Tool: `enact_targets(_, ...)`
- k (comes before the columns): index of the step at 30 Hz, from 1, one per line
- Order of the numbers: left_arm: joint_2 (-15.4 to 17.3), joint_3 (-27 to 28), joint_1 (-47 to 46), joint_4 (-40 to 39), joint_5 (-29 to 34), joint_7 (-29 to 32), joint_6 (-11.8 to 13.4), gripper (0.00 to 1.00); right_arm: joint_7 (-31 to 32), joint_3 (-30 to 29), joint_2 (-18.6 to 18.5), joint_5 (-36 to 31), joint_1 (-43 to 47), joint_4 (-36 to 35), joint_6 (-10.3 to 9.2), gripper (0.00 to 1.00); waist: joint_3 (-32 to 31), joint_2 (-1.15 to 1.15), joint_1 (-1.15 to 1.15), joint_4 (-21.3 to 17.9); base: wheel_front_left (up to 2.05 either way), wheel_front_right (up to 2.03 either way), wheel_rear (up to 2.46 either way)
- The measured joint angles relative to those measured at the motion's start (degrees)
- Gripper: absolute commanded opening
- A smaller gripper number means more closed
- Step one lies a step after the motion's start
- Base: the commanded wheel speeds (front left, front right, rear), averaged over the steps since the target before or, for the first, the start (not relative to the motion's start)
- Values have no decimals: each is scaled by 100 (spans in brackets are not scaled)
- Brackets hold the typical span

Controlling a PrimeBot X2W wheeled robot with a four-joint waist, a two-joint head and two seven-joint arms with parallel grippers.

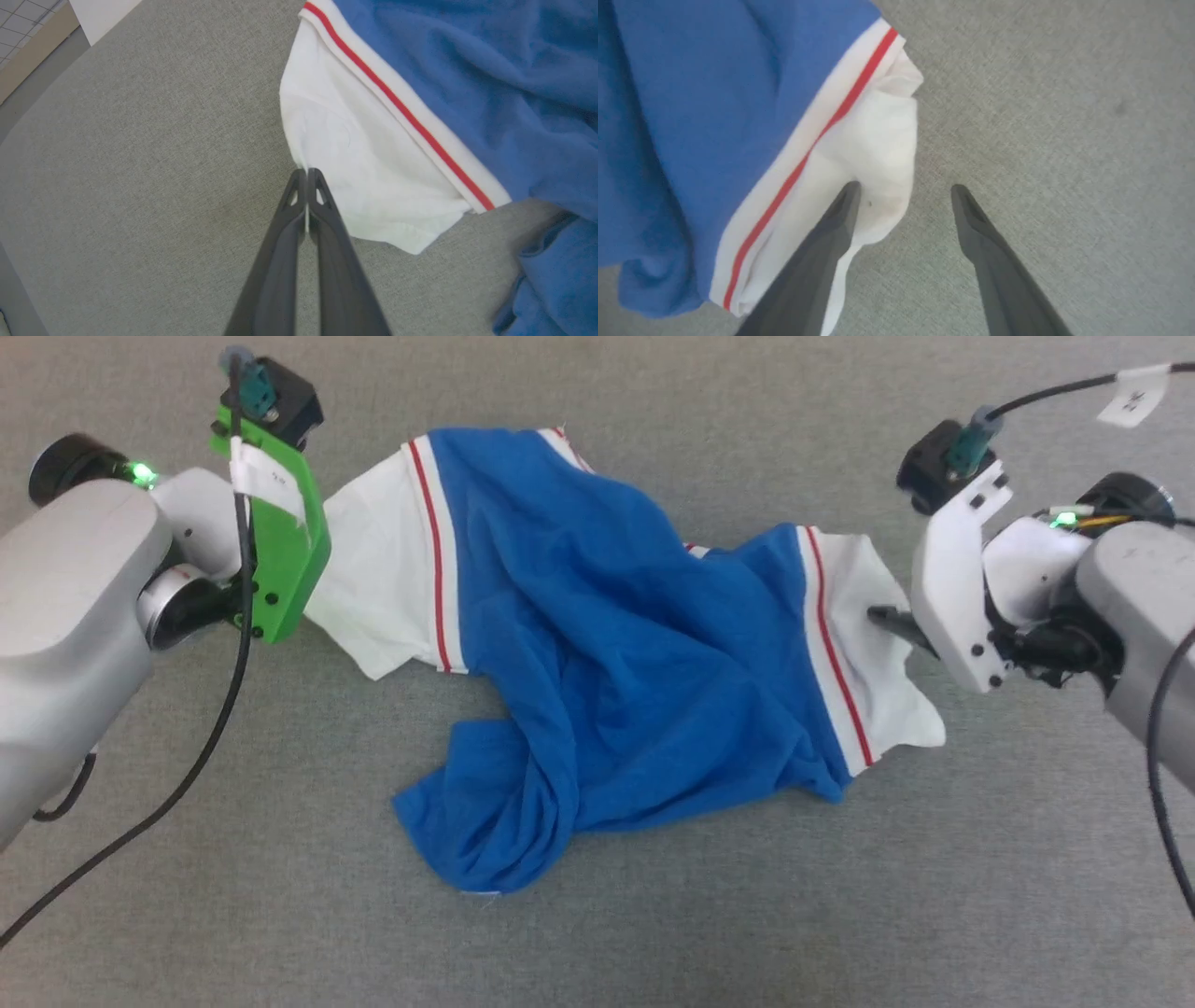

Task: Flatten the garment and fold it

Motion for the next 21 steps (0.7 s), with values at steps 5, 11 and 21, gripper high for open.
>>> enact_targets(5,-36,-5,-85,30,26,-90,0,0,-208,355,125,85,-14,389,-1,100,257,0,0,139,0,0,0)
enact_targets(11,-36,-15,-82,118,31,-99,0,0,-609,661,67,220,-171,424,7,29,401,0,-1,216,0,0,0)
enact_targets(21,13,-30,324,348,14,-497,-1,0,-2338,996,193,349,-147,602,0,0,23,0,0,64,0,0,0)
